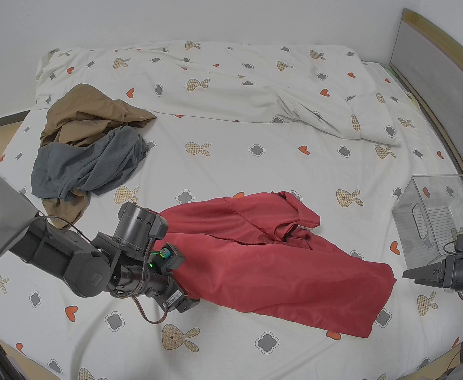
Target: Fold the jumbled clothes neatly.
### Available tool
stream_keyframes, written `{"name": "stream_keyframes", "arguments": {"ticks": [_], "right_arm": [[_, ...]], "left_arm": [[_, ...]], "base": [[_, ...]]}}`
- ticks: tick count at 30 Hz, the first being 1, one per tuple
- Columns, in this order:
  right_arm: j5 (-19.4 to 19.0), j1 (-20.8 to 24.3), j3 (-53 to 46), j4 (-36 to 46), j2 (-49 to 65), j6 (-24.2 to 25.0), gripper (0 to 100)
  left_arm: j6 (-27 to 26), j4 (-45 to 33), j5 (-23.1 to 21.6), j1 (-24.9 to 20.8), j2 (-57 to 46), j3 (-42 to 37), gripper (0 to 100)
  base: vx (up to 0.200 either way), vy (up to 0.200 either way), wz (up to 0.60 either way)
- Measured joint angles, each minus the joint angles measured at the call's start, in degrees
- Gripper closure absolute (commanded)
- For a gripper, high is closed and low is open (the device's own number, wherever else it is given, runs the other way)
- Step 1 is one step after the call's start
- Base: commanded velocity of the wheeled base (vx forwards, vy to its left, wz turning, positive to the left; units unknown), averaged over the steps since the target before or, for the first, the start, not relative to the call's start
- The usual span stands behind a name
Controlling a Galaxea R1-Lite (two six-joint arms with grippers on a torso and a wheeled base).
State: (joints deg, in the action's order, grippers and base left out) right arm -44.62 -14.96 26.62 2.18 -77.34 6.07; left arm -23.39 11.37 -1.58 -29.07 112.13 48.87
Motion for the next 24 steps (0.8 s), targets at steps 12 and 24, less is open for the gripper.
{"name": "stream_keyframes", "arguments": {"ticks": [12,24], "right_arm": [[0.0,-0.06,0.0,0.02,0.0,0.0,0],[0.0,-0.06,0.0,-0.02,0.0,-0.02,0]], "left_arm": [[0.07,0.0,0.02,-0.33,-0.26,-1.08,0],[0.0,1.51,-0.24,0.74,2.12,-2.71,0]], "base": [[0.0,0.0,0.0],[0.0,0.0,0.0]]}}
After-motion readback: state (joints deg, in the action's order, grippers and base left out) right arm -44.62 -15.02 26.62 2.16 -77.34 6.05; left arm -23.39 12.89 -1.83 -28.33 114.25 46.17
